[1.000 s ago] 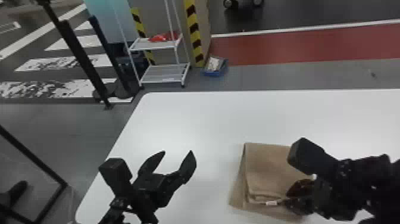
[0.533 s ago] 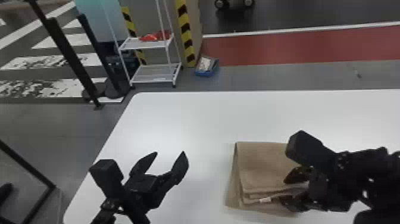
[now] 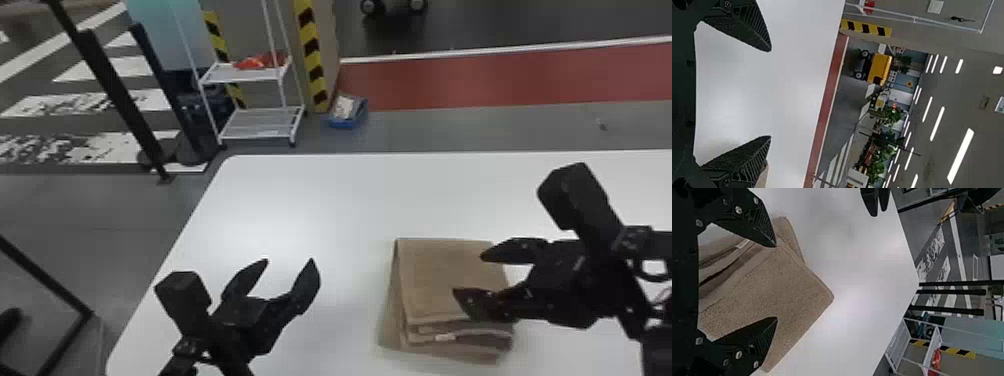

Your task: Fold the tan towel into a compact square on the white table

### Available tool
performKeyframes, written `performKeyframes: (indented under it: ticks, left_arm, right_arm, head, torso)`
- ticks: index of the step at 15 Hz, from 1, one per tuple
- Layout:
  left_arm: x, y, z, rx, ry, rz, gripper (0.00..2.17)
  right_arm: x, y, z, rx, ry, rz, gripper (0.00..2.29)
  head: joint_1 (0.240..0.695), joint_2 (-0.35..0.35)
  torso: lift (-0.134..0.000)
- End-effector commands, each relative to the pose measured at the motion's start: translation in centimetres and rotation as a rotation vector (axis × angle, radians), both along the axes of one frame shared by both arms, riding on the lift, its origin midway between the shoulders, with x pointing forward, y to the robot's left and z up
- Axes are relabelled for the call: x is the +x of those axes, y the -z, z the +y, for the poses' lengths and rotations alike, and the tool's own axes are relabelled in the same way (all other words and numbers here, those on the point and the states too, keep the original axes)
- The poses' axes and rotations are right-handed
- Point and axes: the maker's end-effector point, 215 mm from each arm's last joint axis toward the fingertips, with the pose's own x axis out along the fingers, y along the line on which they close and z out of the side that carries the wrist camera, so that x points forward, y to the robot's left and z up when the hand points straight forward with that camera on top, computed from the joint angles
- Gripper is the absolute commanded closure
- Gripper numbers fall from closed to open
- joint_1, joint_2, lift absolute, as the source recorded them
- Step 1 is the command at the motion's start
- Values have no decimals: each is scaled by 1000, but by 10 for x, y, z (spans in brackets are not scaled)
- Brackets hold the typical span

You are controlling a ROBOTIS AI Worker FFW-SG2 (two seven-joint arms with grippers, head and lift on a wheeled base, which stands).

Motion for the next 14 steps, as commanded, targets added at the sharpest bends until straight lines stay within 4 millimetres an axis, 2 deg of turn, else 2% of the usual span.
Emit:
performKeyframes:
  ticks: [1, 3, 4, 6, 11, 13, 14]
  left_arm:
    - [-5, 1, 3, 5, 1, 0, 87]
    - [-7, 1, 12, 1, -4, 0, 90]
    - [-8, 3, 12, 0, -5, 3, 90]
    - [-8, 2, 11, -4, 3, 2, 90]
    - [-9, 2, 10, -9, 11, 3, 90]
    - [-10, 3, 10, -13, 16, 2, 90]
    - [-10, 2, 10, -14, 15, 2, 90]
  right_arm:
    - [6, 26, -6, -41, 14, 42, 657]
    - [1, 39, -17, -80, -1, 66, 1251]
    - [-2, 42, -22, -94, -1, 72, 1399]
    - [-5, 53, -34, -126, 15, 83, 1423]
    - [-29, 73, -36, -148, -2, 141, 1423]
    - [-31, 73, -36, -147, -1, 139, 1423]
    - [-28, 66, -36, -119, 14, 132, 1423]
  head:
    - [695, 226]
    - [695, 225]
    - [695, 225]
    - [695, 223]
    - [695, 202]
    - [695, 203]
    - [695, 204]
  torso:
    - [-123]
    - [-123]
    - [-123]
    - [-123]
    - [-123]
    - [-123]
    - [-123]
